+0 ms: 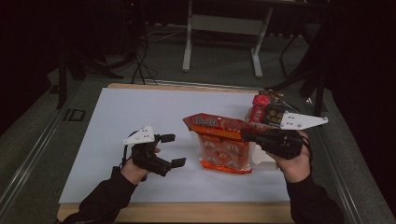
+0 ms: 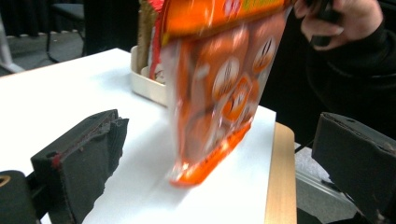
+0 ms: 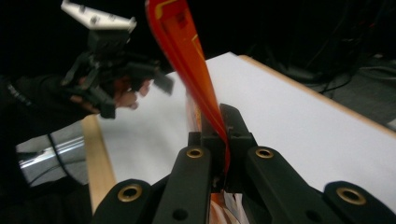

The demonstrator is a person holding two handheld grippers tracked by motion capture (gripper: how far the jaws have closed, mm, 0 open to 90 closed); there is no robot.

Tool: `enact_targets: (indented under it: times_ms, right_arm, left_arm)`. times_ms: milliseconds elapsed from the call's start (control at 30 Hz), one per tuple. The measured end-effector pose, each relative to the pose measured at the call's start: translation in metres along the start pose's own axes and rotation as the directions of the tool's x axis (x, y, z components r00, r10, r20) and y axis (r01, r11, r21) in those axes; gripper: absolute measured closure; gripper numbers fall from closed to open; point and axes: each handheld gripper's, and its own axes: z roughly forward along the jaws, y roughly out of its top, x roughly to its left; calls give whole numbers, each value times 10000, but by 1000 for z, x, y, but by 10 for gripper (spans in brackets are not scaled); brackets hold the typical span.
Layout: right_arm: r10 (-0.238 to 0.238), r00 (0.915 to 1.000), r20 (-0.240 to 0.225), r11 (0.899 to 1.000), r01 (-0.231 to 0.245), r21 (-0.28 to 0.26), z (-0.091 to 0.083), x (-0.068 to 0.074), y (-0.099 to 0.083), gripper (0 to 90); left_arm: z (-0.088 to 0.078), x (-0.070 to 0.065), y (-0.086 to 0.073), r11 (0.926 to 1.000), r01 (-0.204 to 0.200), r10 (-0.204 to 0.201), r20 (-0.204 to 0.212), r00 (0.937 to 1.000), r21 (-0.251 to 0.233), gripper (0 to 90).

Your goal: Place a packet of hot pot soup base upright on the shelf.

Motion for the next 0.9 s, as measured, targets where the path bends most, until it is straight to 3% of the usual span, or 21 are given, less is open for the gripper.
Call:
enact_targets:
  times_ms: [100,133,233,433,567,900]
  right_arm:
    - [-82,9999,127,9997,84,-210,-6,-1,8,900]
    - [-129,9998,182,9995,134,-286,-8,-2,11,900]
    - [-138,9993,350,9986,155,-508,-15,-4,19,900]
    - [-37,9957,929,9953,127,-963,-37,-16,36,900]
    - [102,9913,1309,9938,45,-1115,-48,-24,41,900]
    - [493,9754,2150,9906,-203,-1353,-74,-45,34,900]
  left_arm:
    - [-4,-1,-2,10000,8,-8,-70,10000,-9,15]
    - [-8,-4,-5,9997,-191,195,-308,9993,127,15]
    - [-12,-6,-8,9994,-255,262,-300,9992,219,15]
    - [-24,-7,-31,9993,-286,299,-535,9981,244,16]
    - [-32,-5,-44,9997,-249,249,-740,9969,15,16]
    - [-41,-6,-67,9989,69,-30,-848,9964,459,16]
